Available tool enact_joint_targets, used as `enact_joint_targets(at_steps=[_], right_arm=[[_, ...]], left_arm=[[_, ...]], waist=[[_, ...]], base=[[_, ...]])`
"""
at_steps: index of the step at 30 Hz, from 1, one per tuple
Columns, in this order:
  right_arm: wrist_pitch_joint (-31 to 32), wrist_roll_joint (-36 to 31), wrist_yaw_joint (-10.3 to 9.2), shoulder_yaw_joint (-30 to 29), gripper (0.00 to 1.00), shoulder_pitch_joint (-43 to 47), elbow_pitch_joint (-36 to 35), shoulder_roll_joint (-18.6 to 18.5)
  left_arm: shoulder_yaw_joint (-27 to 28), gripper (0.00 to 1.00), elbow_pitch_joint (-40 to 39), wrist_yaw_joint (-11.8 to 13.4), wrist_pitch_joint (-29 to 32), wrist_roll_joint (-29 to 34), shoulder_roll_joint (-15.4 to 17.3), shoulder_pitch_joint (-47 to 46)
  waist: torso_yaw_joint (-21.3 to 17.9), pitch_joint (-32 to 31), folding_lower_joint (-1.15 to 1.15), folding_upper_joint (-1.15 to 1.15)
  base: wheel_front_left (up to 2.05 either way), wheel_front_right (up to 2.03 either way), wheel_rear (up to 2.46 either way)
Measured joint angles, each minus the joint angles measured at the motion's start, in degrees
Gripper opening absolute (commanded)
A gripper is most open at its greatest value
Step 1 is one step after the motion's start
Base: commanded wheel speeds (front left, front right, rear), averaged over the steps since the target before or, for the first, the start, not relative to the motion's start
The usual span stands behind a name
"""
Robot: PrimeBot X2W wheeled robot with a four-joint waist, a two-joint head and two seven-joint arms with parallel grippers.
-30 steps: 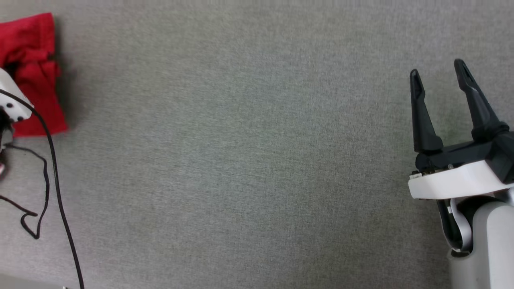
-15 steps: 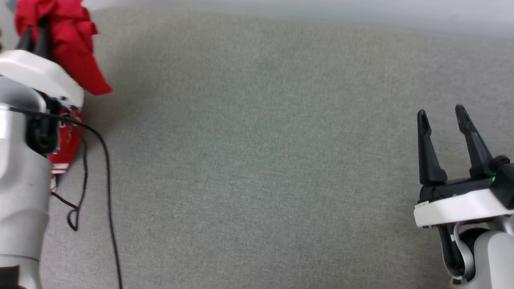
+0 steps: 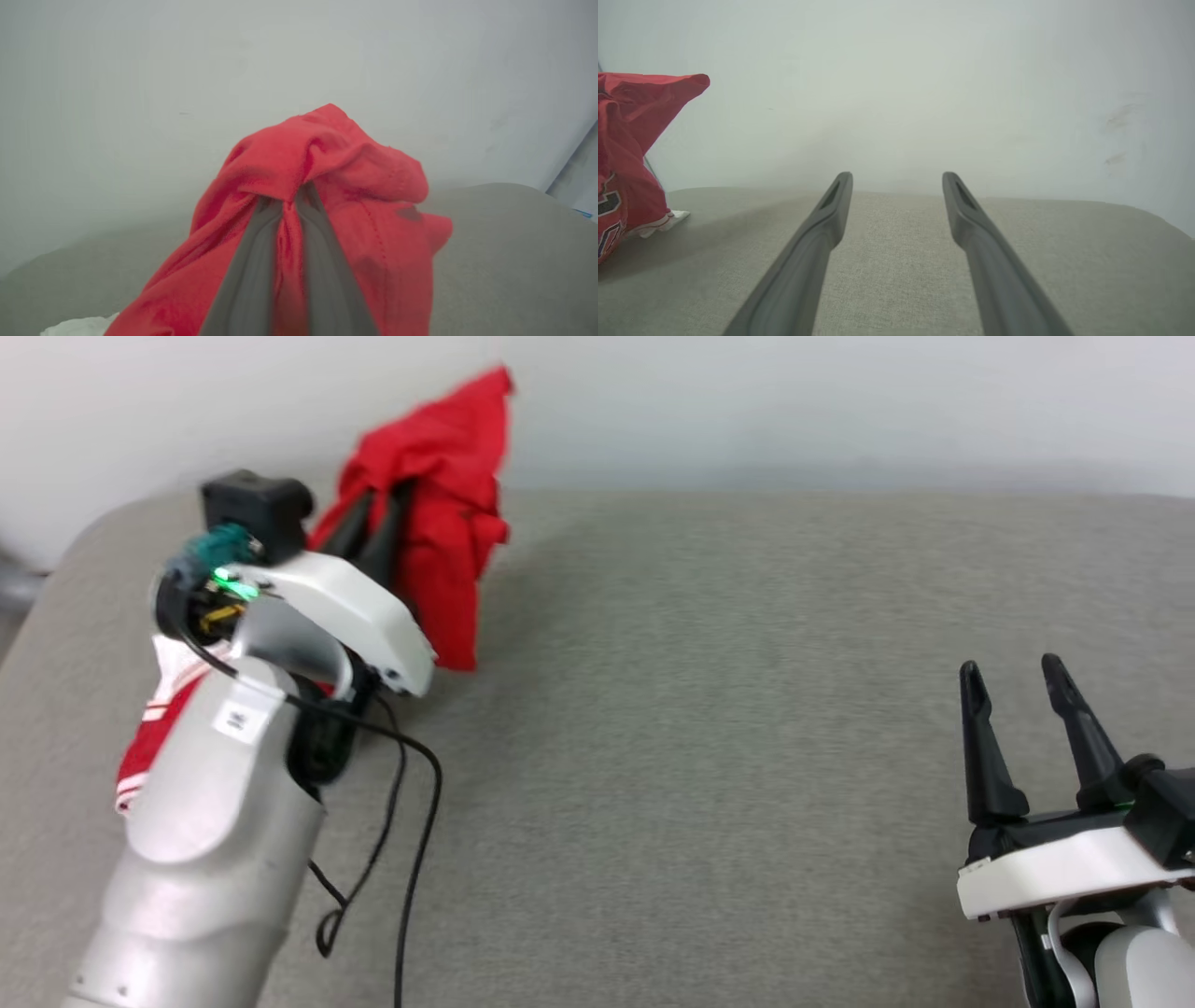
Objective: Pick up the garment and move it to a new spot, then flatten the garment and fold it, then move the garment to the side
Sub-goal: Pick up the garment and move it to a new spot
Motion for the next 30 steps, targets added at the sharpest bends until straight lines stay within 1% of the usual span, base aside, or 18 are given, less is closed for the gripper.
enact_joint_targets(at_steps=[4, 8, 12, 14, 16, 22, 26, 28, 29, 30], right_arm=[[0.0, 0.1, 0.01, 0.1, 1.00, 0.9, 0.0, 0.0], [0.0, 0.5, 0.01, -0.7, 1.00, 1.8, -0.3, 0.0], [-0.2, 0.4, 0.00, -1.0, 1.00, 2.0, -0.8, 0.0], [-0.5, 0.6, 0.00, -1.2, 1.00, 2.0, -1.0, 0.0], [-0.8, 1.0, 0.00, -1.3, 1.00, 1.9, -1.0, 0.0], [-2.0, 2.0, 0.00, -0.9, 1.00, 1.0, -0.3, 0.0], [-2.6, 2.2, 0.00, -0.7, 1.00, -0.1, 0.4, 0.0], [-2.7, 2.1, 0.01, -0.6, 1.00, -0.6, 0.7, 0.0], [-2.8, 2.1, 0.00, -0.7, 1.00, -0.8, 0.8, 0.0], [-2.8, 1.9, 0.01, -0.8, 1.00, -0.9, 0.9, 0.0]], left_arm=[[-3.4, 0.00, -4.7, -0.5, 3.0, -0.4, -1.7, 3.3], [-7.8, 0.00, -8.9, -1.5, 5.4, -0.8, -4.1, 6.2], [-13.3, 0.00, -12.3, -2.0, 7.3, -0.4, -7.1, 8.6], [-16.8, 0.00, -13.1, -2.5, 8.8, -0.3, -8.3, 9.9], [-20.3, 0.00, -13.5, -2.8, 9.6, -0.3, -9.3, 11.3], [-29.4, 0.00, -11.7, -3.1, 10.8, 1.7, -9.3, 14.2], [-34.9, 0.00, -9.7, -3.3, 10.8, 2.6, -8.8, 15.3], [-37.2, 0.00, -9.1, -3.3, 10.5, 2.0, -8.7, 15.5], [-38.5, 0.33, -9.0, -3.3, 10.1, 2.0, -8.6, 15.4], [-39.6, 0.85, -9.0, -3.3, 9.5, 1.7, -8.6, 15.3]], waist=[[-4.2, -0.9, 0.00, 0.00], [-8.4, -1.1, 0.00, 0.00], [-12.1, -0.1, 0.00, 0.00], [-13.4, 1.1, 0.00, 0.00], [-14.3, 2.7, 0.01, 0.00], [-16.0, 7.2, 0.01, 0.00], [-16.1, 9.4, 0.02, 0.00], [-15.7, 9.8, 0.02, 0.00], [-15.4, 9.9, 0.02, 0.00], [-15.1, 9.8, 0.02, 0.00]], base=[[0.00, 0.00, 0.00], [0.00, 0.00, 0.00], [0.00, 0.00, 0.00], [0.00, 0.00, 0.00], [0.00, 0.00, 0.00], [0.00, 0.00, 0.00], [0.00, 0.00, 0.00], [0.00, 0.00, 0.00], [0.00, 0.00, 0.00], [0.00, 0.00, 0.00]])
